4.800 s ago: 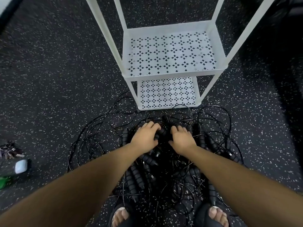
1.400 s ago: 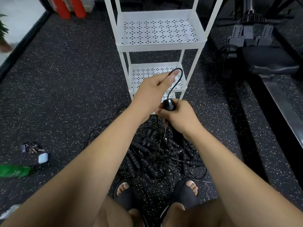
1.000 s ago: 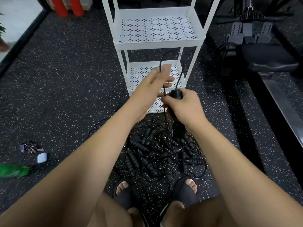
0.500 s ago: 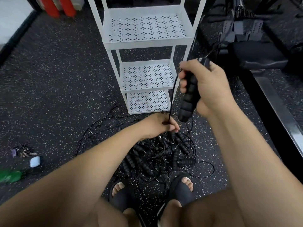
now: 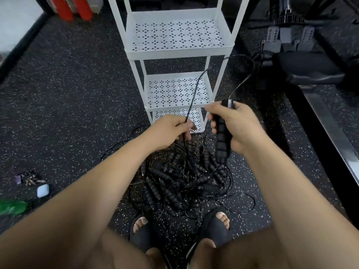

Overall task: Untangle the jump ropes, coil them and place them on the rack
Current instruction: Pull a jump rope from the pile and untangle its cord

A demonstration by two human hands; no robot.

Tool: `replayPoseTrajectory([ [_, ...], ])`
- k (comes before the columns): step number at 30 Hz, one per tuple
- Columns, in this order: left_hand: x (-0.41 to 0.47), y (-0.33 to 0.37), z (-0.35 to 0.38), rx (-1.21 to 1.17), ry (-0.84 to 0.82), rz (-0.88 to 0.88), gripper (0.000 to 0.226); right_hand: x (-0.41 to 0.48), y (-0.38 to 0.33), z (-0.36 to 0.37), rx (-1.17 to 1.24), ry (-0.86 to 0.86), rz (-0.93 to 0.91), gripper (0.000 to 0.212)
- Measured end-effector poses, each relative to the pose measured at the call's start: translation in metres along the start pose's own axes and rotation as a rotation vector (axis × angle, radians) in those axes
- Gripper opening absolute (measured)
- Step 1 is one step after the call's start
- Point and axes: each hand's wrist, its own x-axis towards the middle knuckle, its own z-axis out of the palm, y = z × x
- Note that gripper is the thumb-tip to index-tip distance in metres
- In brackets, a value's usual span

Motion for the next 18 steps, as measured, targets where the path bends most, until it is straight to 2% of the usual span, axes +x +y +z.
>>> replayPoseTrajectory([
  [3,-0.005,0.006,-0.012,-0.003,0.095,0.040,0.039,-0.001,0.011,0.012,-0.105,-0.052,0.039,0.021],
  [8,-0.012,0.010,-0.024,-0.197,0.190,0.111,0.032,-0.002,0.029,0.032,-0.176,-0.130,0.076,0.014],
  [11,-0.014,0.009,-0.025,-0.259,0.252,0.120,0.032,-0.001,0.035,0.041,-0.215,-0.137,0.009,0.009],
  [18,-0.012,0.015,-0.027,-0.519,0.350,0.140,0.028,0.011,0.053,0.043,-0.675,-0.054,-0.189,0.020],
])
